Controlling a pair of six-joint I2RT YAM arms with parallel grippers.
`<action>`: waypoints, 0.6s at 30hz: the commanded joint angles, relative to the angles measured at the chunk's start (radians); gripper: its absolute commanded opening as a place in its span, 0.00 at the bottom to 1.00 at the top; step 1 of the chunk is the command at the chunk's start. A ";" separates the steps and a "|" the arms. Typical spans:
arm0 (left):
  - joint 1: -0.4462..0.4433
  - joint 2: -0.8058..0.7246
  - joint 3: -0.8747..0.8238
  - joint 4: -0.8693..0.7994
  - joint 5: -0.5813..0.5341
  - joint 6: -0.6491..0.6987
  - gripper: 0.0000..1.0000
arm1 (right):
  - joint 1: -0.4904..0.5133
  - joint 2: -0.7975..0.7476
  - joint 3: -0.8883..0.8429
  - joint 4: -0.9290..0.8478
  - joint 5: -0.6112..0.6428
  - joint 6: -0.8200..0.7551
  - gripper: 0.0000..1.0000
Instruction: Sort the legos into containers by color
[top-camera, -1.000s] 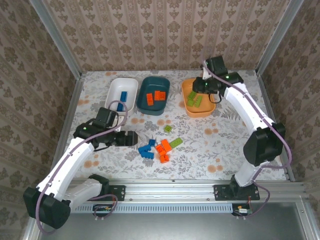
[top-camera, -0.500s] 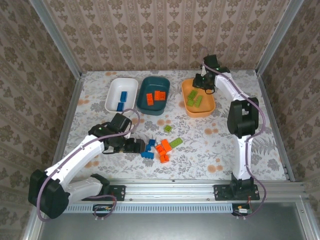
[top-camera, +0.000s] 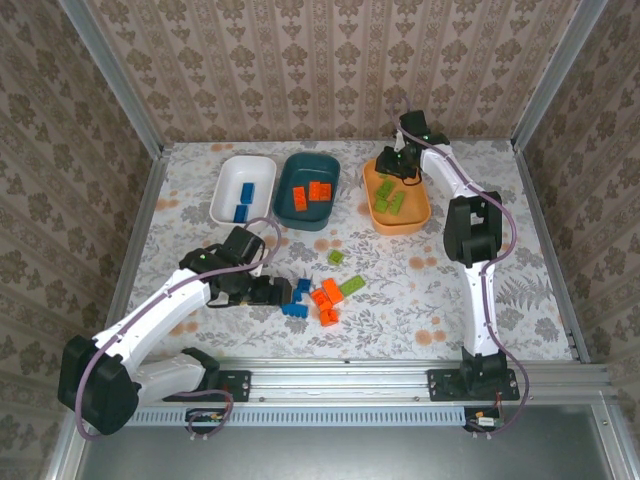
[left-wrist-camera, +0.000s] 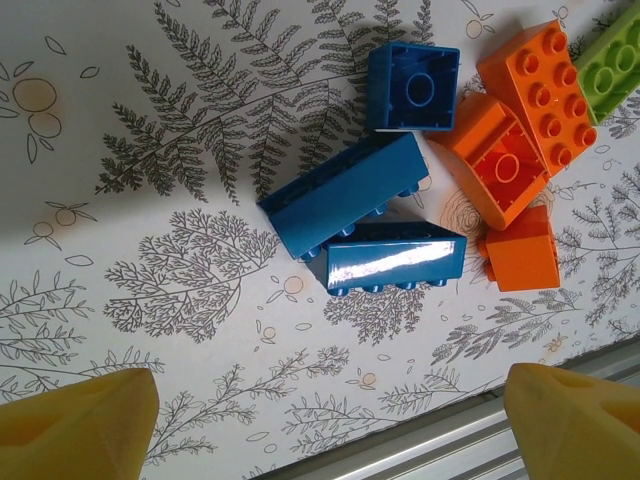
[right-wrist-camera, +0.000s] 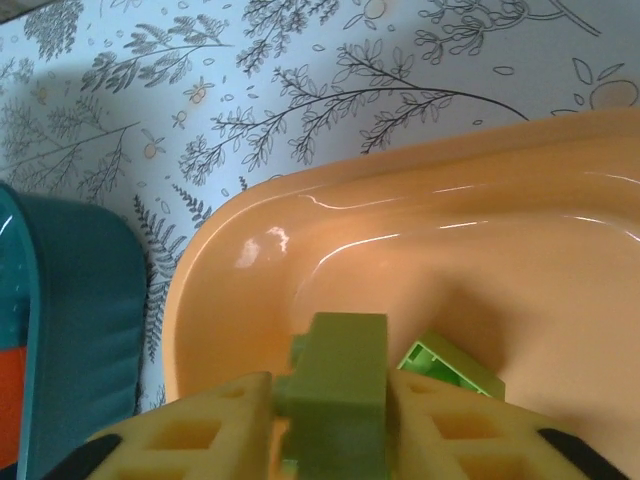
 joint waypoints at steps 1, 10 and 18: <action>-0.015 0.010 0.003 0.003 -0.007 -0.018 0.91 | 0.005 -0.016 0.026 -0.037 -0.030 -0.004 0.39; -0.085 0.096 0.096 0.012 -0.053 -0.011 0.91 | 0.040 -0.336 -0.293 0.035 -0.046 -0.038 0.50; -0.103 0.210 0.180 0.061 -0.069 0.023 0.91 | 0.126 -0.704 -0.797 0.139 -0.084 -0.019 0.53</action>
